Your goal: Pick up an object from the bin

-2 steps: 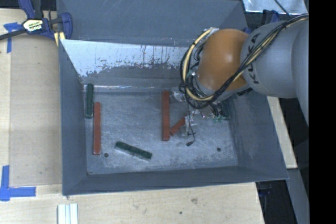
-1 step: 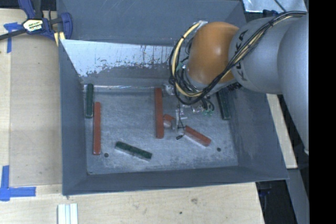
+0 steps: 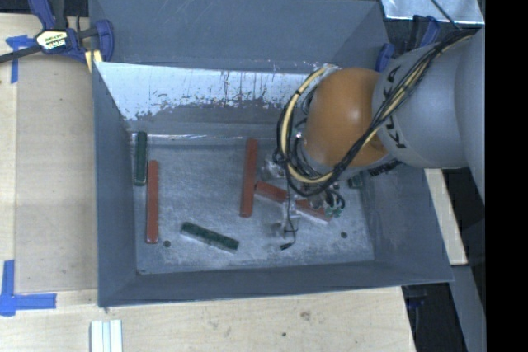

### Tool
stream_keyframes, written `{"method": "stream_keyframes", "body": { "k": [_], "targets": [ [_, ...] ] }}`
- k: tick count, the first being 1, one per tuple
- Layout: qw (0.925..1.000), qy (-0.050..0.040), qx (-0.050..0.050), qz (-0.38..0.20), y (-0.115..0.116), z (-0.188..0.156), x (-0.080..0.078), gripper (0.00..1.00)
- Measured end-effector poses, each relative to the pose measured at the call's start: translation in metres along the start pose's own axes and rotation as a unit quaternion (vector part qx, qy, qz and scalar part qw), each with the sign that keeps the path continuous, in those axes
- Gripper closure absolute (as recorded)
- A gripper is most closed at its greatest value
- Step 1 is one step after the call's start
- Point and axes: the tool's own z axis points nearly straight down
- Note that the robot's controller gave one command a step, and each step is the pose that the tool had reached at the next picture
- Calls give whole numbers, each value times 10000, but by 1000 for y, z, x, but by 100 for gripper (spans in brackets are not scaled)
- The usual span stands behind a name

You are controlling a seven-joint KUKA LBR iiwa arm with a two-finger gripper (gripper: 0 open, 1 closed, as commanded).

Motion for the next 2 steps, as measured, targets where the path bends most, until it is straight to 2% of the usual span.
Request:
{"method": "stream_keyframes", "body": {
  "k": [1, 2],
  "targets": [
    [9993, -7, -11, 383, 5, -20, 18, 0],
    [9969, -11, 7, 784, -59, 5, 16, 100]
  ]
}}
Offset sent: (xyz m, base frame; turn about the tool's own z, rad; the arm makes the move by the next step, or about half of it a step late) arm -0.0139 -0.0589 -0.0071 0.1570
